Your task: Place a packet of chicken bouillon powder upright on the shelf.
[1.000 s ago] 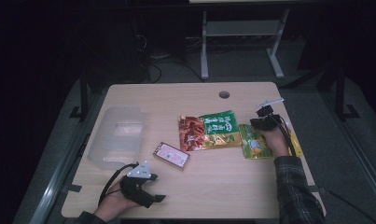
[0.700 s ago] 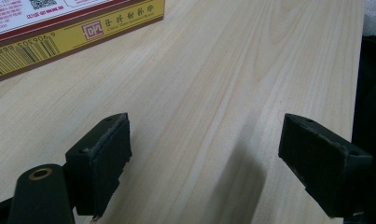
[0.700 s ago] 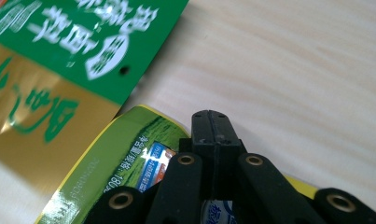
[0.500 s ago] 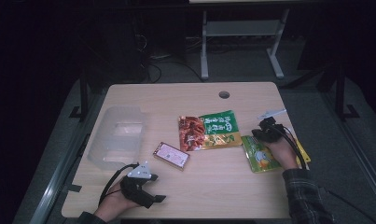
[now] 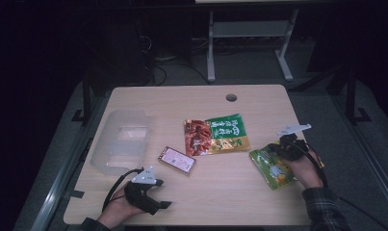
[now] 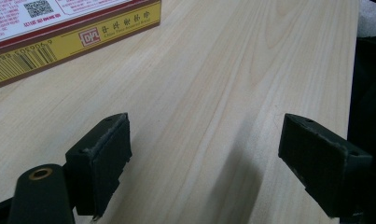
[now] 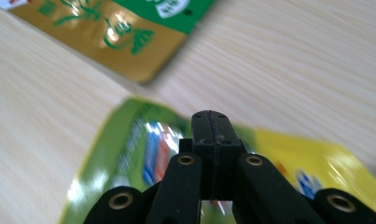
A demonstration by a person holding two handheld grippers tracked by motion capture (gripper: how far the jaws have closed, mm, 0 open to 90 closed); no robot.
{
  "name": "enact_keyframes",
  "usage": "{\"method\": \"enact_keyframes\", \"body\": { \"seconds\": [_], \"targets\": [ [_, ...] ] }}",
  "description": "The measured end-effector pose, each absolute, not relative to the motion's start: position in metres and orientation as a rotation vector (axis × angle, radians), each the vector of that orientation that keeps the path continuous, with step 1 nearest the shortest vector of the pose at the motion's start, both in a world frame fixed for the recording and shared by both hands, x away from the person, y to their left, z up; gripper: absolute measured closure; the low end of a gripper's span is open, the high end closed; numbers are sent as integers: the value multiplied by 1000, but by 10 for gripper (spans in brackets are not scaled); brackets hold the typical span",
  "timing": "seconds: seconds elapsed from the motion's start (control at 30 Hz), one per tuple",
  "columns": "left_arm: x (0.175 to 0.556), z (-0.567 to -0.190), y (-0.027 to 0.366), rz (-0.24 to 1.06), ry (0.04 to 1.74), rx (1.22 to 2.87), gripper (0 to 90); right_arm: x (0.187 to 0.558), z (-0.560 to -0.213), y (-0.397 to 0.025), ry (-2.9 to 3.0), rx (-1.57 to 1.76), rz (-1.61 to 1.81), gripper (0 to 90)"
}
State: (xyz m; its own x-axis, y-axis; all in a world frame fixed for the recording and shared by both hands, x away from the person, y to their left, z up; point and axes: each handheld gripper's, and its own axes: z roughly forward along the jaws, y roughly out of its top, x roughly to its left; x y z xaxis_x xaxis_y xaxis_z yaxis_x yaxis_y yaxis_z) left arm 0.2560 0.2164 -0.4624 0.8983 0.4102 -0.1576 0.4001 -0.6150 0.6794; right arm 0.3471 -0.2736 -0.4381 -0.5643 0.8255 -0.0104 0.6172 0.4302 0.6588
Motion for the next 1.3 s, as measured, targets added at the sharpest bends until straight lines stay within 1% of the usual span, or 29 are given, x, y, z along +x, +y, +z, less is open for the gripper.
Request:
{"method": "enact_keyframes", "body": {
  "seconds": [0.17,0.3,0.67,1.0,1.3],
  "targets": [
    [256,-460,215,24,570,2281,163,328,-439,-297,2339,1279,859,900],
    [257,-459,215,33,568,2275,163,324,-447,-301,2376,1286,831,900],
    [257,-456,216,43,561,2257,163,320,-450,-273,2478,1196,869,900],
    [256,-456,216,49,561,2255,163,297,-446,-240,2580,1064,861,900],
    [256,-456,217,51,558,2253,164,282,-443,-222,2660,958,894,900]
  ]
}}
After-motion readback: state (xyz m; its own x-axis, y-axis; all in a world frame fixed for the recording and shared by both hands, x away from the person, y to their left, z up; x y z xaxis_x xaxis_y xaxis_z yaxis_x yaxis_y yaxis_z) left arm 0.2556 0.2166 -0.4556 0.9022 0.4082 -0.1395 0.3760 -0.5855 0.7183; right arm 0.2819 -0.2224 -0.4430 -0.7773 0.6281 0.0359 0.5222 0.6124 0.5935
